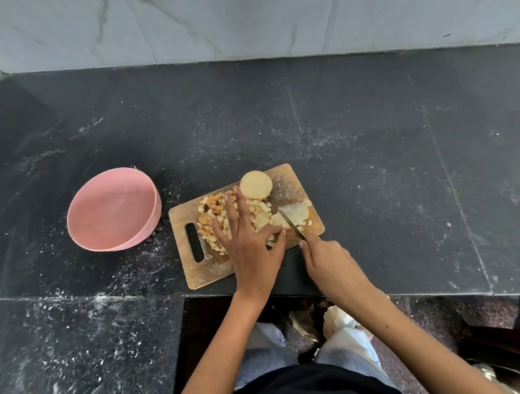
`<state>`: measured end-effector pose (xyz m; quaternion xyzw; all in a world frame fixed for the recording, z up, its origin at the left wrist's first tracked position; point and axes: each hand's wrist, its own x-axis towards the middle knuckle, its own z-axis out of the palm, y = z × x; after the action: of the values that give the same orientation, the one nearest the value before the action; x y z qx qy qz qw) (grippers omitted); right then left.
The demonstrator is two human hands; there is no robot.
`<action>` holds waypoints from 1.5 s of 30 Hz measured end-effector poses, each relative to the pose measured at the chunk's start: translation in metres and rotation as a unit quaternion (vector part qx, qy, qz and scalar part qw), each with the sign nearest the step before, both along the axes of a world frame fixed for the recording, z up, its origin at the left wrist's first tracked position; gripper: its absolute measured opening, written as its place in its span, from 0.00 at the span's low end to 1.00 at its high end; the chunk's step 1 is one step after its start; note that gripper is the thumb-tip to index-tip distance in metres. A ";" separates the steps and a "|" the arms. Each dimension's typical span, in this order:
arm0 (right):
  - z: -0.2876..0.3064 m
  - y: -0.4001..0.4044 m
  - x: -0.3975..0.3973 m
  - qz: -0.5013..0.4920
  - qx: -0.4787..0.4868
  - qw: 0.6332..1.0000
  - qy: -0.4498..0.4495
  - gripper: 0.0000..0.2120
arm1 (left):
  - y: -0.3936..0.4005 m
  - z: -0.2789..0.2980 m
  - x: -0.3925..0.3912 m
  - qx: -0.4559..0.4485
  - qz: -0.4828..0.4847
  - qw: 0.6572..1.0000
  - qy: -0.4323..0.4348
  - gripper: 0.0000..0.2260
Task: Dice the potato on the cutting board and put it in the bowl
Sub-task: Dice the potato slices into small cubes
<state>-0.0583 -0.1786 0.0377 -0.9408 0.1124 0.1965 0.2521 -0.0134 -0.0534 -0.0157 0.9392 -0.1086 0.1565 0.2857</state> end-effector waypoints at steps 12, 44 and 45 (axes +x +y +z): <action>-0.002 0.006 0.011 0.011 -0.047 0.997 0.062 0.10 | -0.003 0.000 0.002 0.001 0.010 1.000 0.027 0.06; -0.004 0.018 0.008 0.030 -0.059 0.995 0.069 0.08 | 0.001 -0.002 0.002 -0.006 0.005 1.000 0.013 0.06; -0.004 0.017 0.010 0.029 -0.051 0.996 0.071 0.07 | 0.001 -0.002 0.002 -0.004 0.004 1.000 0.016 0.06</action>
<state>-0.0483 -0.1616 0.0340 -0.9391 0.1129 0.2635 0.1896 -0.0115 -0.0526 -0.0181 0.9409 -0.0996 0.1431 0.2902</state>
